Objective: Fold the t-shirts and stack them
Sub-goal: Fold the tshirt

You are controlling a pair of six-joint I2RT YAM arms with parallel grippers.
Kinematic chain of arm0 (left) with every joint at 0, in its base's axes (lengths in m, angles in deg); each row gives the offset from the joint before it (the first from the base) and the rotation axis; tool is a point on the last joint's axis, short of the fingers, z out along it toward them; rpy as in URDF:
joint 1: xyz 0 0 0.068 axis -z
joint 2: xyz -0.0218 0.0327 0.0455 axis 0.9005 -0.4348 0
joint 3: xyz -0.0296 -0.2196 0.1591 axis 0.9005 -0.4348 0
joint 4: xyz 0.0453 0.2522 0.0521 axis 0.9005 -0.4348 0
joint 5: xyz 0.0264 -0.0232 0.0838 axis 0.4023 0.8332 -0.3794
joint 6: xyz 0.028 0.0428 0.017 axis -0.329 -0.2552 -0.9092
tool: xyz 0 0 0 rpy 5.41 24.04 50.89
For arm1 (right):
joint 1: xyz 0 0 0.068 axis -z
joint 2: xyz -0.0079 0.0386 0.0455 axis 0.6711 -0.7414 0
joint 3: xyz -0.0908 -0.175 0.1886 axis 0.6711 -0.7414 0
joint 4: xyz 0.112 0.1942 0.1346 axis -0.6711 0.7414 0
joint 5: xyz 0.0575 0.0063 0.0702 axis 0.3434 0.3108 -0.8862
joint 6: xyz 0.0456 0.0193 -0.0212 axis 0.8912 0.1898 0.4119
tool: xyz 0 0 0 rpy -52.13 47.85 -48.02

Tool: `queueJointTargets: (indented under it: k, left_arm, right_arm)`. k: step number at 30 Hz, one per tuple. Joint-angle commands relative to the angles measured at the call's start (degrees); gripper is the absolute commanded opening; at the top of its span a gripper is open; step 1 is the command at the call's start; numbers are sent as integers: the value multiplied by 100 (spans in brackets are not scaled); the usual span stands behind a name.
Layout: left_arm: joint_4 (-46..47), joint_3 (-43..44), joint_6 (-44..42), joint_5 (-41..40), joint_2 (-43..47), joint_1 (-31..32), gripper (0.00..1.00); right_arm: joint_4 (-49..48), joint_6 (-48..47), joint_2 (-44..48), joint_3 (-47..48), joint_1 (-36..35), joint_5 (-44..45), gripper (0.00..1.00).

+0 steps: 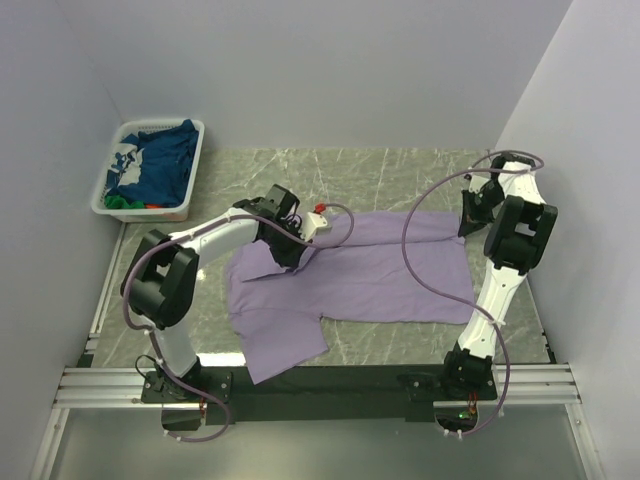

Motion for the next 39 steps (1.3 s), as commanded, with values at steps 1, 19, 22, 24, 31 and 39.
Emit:
queueJointTargets:
  k: [1,19,22,24,31,39]
  left_arm:
    - [-323,59,-197,354,-156,0,1]
    - [819,1174,1225,652,-551,-2882,54]
    - [960,1386,1446,802,-832,-3049,54]
    - [1134,1439,1543,732,-990,-3076,53]
    - [1408,1483,1552,451,-1342,-3128,50]
    - [1452,1658,1455,187,-1711,-3128,47]
  right_arm:
    - [-17,-248,-74,-107,66,393,9]
    - [-781,41,-126,1079,-338,410,38]
    - [-956,173,-232,1115,-435,481,38]
    - [-1036,243,-250,1088,-505,559,38]
    - [-1089,252,-426,1000,-602,709,40]
    - [-1107,261,-592,938,-611,762,28]
